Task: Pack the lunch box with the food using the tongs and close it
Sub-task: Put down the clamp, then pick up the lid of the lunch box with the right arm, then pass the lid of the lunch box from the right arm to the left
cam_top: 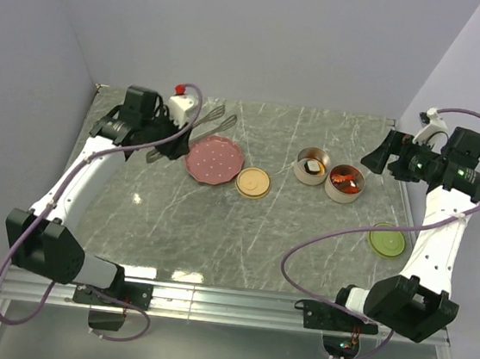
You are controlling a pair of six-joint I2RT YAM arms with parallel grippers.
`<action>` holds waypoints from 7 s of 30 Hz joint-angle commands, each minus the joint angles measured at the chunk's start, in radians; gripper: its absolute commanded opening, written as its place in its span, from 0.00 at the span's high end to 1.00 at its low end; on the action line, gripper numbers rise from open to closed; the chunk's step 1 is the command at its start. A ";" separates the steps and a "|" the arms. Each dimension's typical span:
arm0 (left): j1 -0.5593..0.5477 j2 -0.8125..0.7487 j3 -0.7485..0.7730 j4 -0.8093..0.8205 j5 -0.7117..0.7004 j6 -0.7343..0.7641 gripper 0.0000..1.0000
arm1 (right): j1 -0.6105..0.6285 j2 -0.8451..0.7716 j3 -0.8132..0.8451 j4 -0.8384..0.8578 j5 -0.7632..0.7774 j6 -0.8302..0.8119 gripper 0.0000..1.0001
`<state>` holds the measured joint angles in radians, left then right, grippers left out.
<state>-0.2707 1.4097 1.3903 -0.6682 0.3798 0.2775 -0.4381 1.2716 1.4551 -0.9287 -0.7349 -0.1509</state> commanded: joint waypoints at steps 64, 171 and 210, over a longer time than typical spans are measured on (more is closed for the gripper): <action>0.103 0.230 -0.281 0.177 -0.047 0.252 0.01 | 0.450 0.072 -0.102 0.076 0.290 -0.110 0.00; 0.042 -0.054 -0.680 1.930 0.545 -1.807 0.47 | 0.814 0.241 -0.048 0.723 -0.161 0.373 1.00; -0.056 0.055 -0.563 1.981 0.565 -1.828 0.95 | 0.842 0.206 -0.111 0.748 -0.093 0.346 1.00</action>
<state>-0.3202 1.4727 0.7856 1.2736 0.9463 -1.5902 0.3901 1.5135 1.3403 -0.2150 -0.8272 0.2195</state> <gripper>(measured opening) 0.083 0.022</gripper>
